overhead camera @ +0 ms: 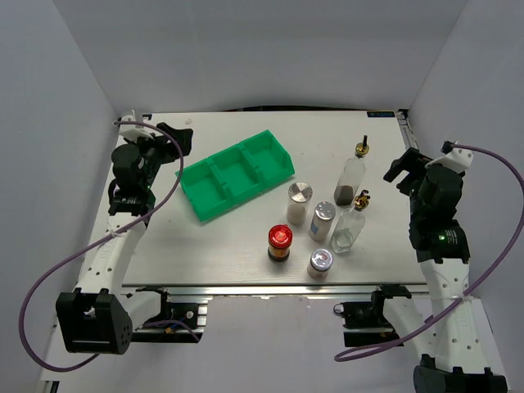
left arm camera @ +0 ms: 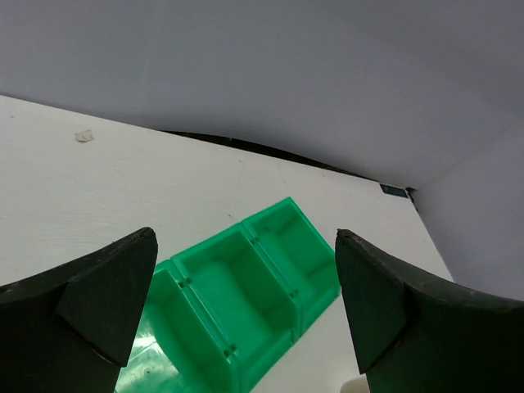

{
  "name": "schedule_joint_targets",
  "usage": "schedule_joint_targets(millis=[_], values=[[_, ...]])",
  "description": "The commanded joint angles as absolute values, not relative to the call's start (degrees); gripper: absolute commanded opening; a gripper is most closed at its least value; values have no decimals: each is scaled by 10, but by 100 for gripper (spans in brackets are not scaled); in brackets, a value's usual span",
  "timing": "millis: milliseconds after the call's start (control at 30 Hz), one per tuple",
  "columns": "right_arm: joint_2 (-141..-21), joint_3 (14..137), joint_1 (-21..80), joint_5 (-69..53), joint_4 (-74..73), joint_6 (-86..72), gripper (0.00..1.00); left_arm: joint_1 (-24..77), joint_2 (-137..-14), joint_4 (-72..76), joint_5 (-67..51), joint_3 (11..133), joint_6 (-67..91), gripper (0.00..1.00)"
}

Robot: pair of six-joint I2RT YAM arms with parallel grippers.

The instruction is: Organize the condiment bottles

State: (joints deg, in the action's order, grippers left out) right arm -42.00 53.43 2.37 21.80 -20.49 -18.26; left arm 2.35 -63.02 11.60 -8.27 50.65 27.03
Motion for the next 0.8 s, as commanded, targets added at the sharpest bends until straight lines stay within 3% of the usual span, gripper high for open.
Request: schedule_joint_targets(millis=[0,133,200,533,767], values=[[-405,528,24,117,-182,-147,89,23,-613,152,-150,495,285,98],[-410,521,24,-85,-156,-77,89,23,-625,142,-147,495,298,98],[-429,527,24,-106,-149,-76,89,24,-633,131,-140,501,294,98],[-554,589,28,-157,-103,-28,89,24,-593,171,-149,452,263,98],[-626,588,34,-101,-59,-3,90,24,-573,149,-131,443,237,98]])
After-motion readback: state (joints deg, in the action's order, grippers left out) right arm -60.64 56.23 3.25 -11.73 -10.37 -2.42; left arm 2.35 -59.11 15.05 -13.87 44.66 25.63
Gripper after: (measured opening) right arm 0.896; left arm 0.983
